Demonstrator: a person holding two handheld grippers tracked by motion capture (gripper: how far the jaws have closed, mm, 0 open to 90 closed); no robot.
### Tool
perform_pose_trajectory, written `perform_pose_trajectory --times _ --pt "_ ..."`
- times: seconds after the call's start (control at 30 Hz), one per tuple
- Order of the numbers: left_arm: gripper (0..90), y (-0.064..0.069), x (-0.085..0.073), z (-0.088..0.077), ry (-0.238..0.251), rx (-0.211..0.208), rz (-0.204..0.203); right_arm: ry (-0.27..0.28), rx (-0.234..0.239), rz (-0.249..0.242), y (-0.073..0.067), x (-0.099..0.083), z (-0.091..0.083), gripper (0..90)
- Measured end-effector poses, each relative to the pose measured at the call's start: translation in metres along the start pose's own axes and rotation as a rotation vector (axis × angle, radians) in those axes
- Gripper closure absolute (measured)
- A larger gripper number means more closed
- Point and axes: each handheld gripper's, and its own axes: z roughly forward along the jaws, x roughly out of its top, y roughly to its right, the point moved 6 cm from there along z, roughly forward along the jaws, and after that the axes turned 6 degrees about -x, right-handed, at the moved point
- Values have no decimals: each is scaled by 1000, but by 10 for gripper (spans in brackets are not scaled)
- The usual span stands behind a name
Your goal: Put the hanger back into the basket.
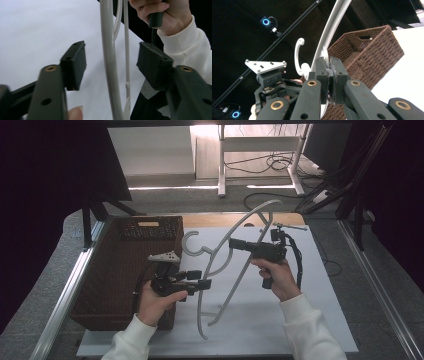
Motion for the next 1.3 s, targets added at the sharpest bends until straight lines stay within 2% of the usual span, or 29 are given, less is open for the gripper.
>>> perform_pose_trajectory --times 0.17,0.23,0.33,0.47,0.57,0.77,0.9,1.03,1.17,1.3 --pt "547 -4 -3 7 -27 -1 -14 2 19 4 -4 -1 2 861" --pt "633 -6 -4 10 -38 -4 -20 3 24 -2 -5 -1 3 861" --pt "788 -9 -7 13 -56 -6 -44 -4 4 -14 -4 -3 5 859" --pt "797 -13 -7 12 -58 4 -65 -15 -24 -29 -1 -5 8 856" --pt "799 -15 -5 7 -34 -3 -79 -14 -36 -39 2 -5 8 849" --pt "800 -18 -3 -1 1 -18 -98 -22 -49 -23 6 -7 10 836" --pt "800 -19 -4 -3 10 -12 -99 -30 -54 -22 6 -8 11 825" --pt "799 -21 -2 -6 28 -1 -104 -45 -35 -23 3 -10 14 692" --pt "799 -24 2 -17 70 2 -116 -78 -102 -89 -1 -13 15 566" --pt "799 -26 3 -29 87 25 -117 -79 -134 -150 -11 -12 7 504"
